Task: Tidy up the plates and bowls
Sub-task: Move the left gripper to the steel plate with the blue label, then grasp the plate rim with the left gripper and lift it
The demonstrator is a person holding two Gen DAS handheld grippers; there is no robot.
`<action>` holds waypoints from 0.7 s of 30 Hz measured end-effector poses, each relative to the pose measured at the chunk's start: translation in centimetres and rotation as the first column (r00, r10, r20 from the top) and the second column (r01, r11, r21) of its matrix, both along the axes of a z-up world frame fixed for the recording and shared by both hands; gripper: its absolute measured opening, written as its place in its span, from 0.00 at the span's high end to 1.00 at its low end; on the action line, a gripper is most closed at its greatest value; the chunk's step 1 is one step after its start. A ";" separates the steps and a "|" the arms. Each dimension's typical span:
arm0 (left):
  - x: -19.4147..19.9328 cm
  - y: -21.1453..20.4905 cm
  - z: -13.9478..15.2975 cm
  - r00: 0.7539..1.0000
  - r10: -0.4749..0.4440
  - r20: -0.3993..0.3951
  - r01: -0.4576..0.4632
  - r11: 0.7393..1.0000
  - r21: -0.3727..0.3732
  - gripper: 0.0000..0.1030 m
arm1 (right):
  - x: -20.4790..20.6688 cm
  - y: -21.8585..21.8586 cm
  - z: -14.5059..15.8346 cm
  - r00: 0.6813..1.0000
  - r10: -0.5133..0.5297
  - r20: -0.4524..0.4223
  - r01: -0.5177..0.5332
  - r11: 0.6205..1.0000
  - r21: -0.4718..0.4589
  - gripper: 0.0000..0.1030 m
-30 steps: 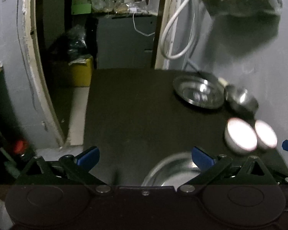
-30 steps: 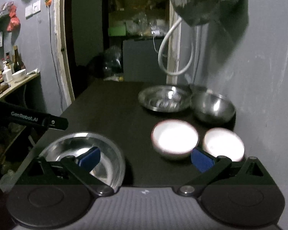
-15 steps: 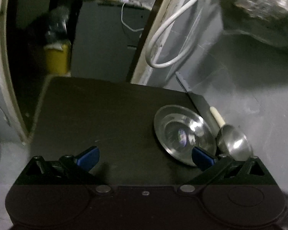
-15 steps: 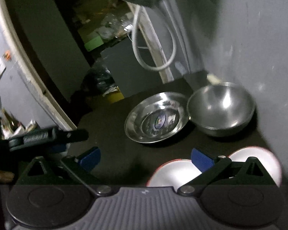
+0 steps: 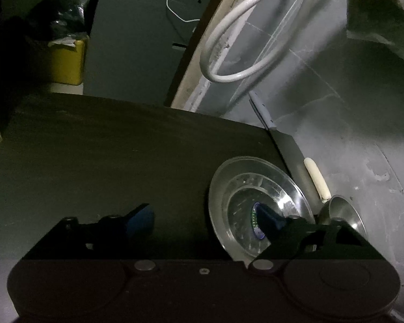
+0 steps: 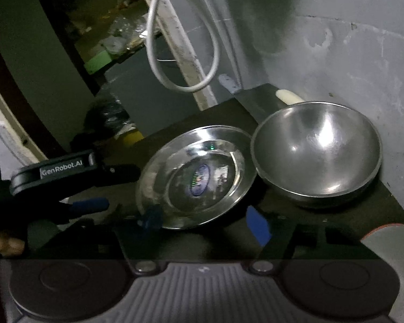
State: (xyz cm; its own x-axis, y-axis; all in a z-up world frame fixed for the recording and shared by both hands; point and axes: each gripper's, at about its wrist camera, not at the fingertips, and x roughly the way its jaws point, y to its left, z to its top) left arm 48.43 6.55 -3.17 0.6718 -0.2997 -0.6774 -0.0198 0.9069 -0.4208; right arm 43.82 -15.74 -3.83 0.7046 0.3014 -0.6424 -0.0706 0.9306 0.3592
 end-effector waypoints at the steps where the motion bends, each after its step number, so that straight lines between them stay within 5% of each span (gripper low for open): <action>1: 0.2 0.0 -0.1 1.000 -0.004 -0.001 0.004 1.000 -0.006 0.28 | 0.2 0.1 -0.3 1.000 -0.006 -0.006 0.006 1.000 -0.006 0.39; 13: 0.6 -1.2 -1.5 0.996 -0.081 -0.046 0.079 0.996 -0.029 0.83 | 0.9 -0.1 -0.9 1.000 -0.014 -0.023 0.013 1.000 -0.006 0.65; 21: -1.1 -1.5 -1.0 0.994 -0.110 -0.026 0.110 0.993 0.033 0.81 | 0.0 -0.1 -0.5 1.000 0.014 0.002 -0.014 0.999 -0.035 0.69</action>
